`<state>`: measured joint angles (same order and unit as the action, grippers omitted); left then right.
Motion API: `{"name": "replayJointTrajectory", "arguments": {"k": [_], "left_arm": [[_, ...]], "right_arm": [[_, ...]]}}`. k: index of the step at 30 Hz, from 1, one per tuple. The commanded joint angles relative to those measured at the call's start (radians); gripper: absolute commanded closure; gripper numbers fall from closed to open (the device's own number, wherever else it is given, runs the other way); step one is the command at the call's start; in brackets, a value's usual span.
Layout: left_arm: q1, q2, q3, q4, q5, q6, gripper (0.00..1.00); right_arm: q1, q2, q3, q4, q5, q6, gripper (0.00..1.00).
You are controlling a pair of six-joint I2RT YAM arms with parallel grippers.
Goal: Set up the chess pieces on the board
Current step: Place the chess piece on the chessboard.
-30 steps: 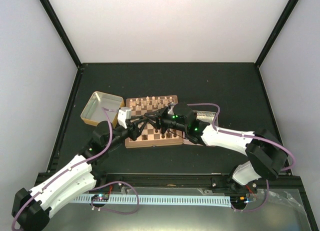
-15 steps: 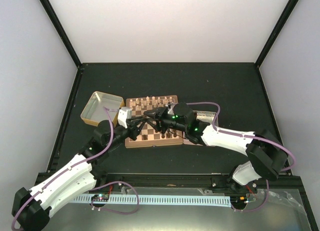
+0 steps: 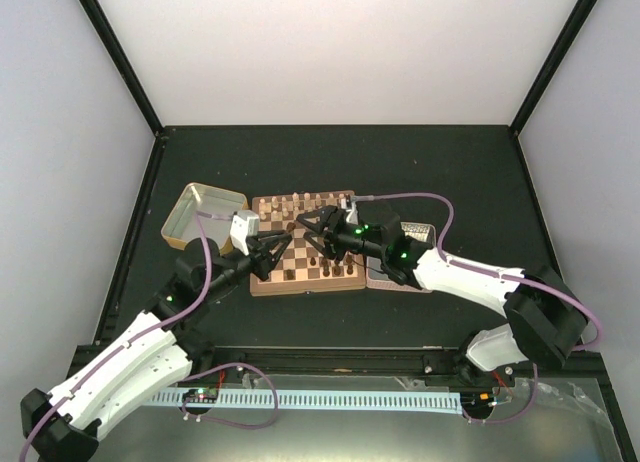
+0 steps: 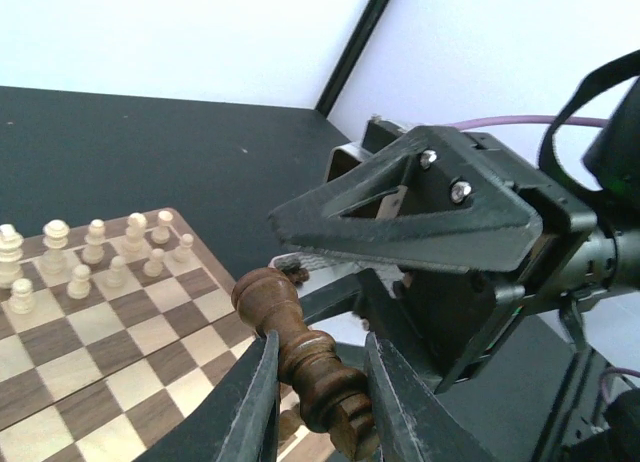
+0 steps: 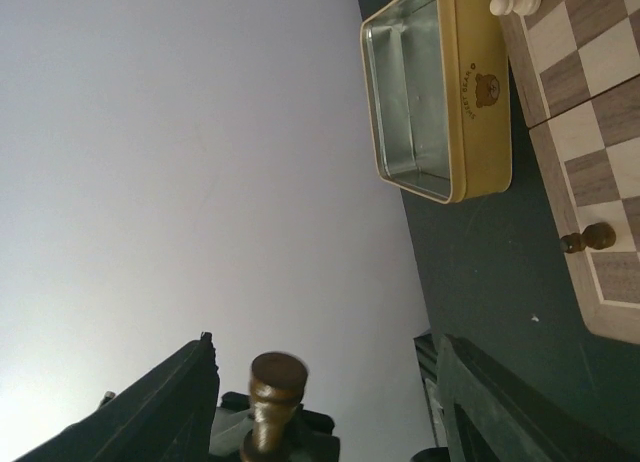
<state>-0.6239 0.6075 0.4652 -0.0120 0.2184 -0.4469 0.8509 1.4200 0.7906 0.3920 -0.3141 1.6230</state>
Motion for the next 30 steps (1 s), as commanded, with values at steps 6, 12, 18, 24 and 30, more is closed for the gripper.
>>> {"name": "replayJointTrajectory", "arguments": {"k": [6, 12, 18, 24, 30], "left_arm": [[-0.003, 0.026, 0.09, 0.0, 0.088, -0.011, 0.95], [-0.002, 0.039, 0.089, 0.014, 0.091, -0.021, 0.95], [-0.002, 0.05, 0.085, 0.036, 0.084, -0.031, 0.95], [-0.003, 0.053, 0.089, 0.043, 0.093, -0.044, 0.84], [-0.003, 0.055, 0.061, 0.09, 0.106, -0.004, 0.51]], "right_arm": [[-0.003, 0.013, 0.033, 0.1, -0.15, -0.071, 0.45], [-0.004, 0.013, 0.001, 0.155, -0.15, 0.001, 0.56], [0.0, 0.017, -0.008, 0.175, -0.158, 0.061, 0.73], [0.004, 0.011, -0.023, 0.184, -0.13, 0.126, 0.95], [0.006, -0.018, -0.024, 0.113, -0.083, 0.184, 0.99]]}}
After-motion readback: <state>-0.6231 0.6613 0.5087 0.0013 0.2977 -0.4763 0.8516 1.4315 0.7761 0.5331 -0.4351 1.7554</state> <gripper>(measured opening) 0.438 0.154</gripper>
